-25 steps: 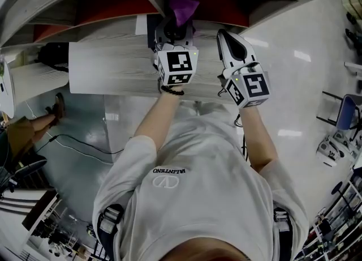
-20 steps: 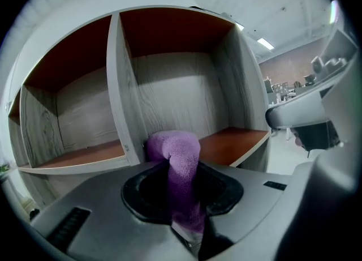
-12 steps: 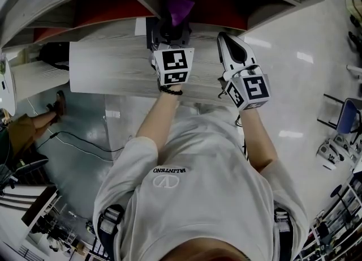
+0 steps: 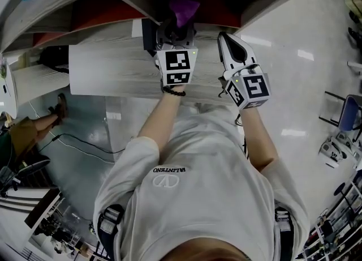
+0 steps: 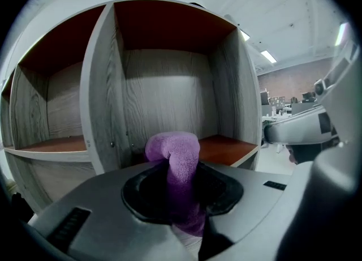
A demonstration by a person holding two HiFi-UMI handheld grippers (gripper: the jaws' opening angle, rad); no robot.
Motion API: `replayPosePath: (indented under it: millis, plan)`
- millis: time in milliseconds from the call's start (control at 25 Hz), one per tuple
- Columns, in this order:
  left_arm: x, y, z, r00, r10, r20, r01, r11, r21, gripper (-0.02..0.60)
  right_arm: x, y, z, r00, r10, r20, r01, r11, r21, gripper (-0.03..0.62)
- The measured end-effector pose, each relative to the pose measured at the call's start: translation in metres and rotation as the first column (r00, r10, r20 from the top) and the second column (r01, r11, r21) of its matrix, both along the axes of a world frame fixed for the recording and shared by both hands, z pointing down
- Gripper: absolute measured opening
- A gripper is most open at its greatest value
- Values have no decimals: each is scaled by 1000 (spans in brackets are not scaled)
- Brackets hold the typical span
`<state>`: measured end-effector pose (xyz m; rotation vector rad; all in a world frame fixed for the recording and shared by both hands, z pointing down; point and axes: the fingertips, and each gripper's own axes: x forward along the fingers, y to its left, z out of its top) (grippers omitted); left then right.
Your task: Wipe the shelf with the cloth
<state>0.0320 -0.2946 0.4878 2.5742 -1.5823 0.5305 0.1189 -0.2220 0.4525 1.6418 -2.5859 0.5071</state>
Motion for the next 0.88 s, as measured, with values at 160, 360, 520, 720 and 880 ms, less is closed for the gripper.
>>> replayPosePath:
  millis: [160, 360, 520, 720, 880]
  plan:
    - [24, 6, 0, 999, 37, -16, -37, 999, -11, 100, 13, 4, -2, 1000, 19, -3, -19, 1000, 4, -2]
    - [48, 11, 0, 997, 68, -24, -68, 998, -16, 100, 25, 5, -2, 999, 39, -7, -39, 999, 6, -2]
    - [65, 14, 0, 997, 76, -27, -77, 997, -22, 100, 38, 6, -2, 999, 51, -2, -51, 999, 5, -2]
    - [82, 18, 1, 994, 102, -33, -103, 994, -38, 101, 47, 8, 0, 998, 69, 5, -69, 998, 7, -2]
    - [95, 23, 2, 992, 121, -37, -122, 991, -46, 100, 55, 10, 3, 998, 71, 3, -71, 998, -2, -2]
